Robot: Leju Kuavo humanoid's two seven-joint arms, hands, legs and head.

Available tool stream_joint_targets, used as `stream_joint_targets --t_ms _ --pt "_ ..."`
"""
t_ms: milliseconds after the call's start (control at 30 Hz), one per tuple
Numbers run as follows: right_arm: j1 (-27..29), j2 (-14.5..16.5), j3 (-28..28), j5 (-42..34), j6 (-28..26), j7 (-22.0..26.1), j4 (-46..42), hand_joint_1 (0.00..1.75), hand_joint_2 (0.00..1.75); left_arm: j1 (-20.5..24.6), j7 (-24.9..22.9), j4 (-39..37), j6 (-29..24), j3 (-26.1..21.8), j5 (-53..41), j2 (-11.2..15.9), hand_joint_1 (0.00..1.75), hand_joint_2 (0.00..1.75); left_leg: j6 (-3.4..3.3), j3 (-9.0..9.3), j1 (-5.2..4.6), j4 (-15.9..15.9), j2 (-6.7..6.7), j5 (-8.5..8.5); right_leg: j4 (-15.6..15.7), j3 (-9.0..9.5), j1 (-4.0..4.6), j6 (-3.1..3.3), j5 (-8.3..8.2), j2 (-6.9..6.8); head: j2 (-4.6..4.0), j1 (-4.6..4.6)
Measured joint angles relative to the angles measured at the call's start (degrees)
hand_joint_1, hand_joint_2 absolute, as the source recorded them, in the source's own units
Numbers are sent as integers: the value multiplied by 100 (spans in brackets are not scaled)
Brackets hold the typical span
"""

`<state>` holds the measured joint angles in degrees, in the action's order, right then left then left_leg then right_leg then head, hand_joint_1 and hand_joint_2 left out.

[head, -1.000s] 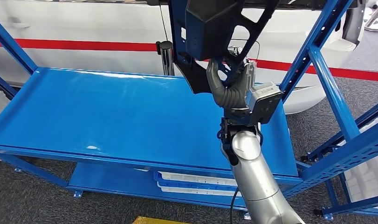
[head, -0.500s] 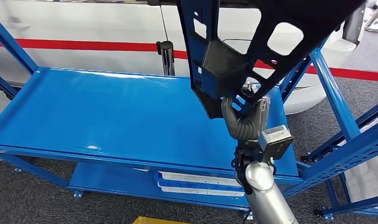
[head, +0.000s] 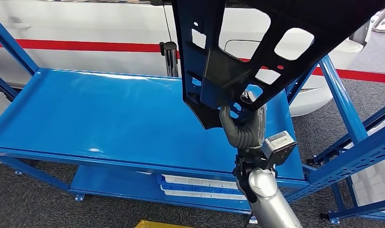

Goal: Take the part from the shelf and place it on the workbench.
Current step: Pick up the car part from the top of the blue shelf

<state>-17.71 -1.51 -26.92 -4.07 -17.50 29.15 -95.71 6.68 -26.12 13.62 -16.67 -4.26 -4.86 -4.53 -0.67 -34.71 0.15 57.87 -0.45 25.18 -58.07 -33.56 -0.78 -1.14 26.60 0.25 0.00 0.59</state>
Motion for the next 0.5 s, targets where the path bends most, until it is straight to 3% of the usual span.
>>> stream_joint_targets --t_ms 200,333,367,433,500 --pt "3 -16 -43 -20 -26 5 3 175 175 1 0 0 3 -1 -36 29 0 175 -66 -12 -15 40 -1 30 10 14 -50 -17 -9 -1 0 1" --pt "-2 -19 -76 -33 -27 23 11 175 175 8 0 0 3 -3 -33 34 0 175 -168 56 5 -86 17 -68 -17 14 -32 -71 36 -7 0 -1" --pt "-10 -24 -82 -38 -27 39 13 175 175 11 0 0 3 -4 -27 31 0 175 -199 82 26 -147 29 -108 -174 -50 -19 -56 152 -11 0 -7" --pt "-19 -43 -91 -51 -26 74 22 175 175 15 0 0 3 -9 -9 27 0 175 -229 91 50 -197 45 -148 -833 -320 -19 -4 521 -15 0 -20" --pt "-5 -64 -101 -62 -25 90 41 175 175 11 0 0 2 -21 3 27 0 175 -215 67 55 -194 49 -163 -1480 -556 -45 -25 767 -16 0 -21"
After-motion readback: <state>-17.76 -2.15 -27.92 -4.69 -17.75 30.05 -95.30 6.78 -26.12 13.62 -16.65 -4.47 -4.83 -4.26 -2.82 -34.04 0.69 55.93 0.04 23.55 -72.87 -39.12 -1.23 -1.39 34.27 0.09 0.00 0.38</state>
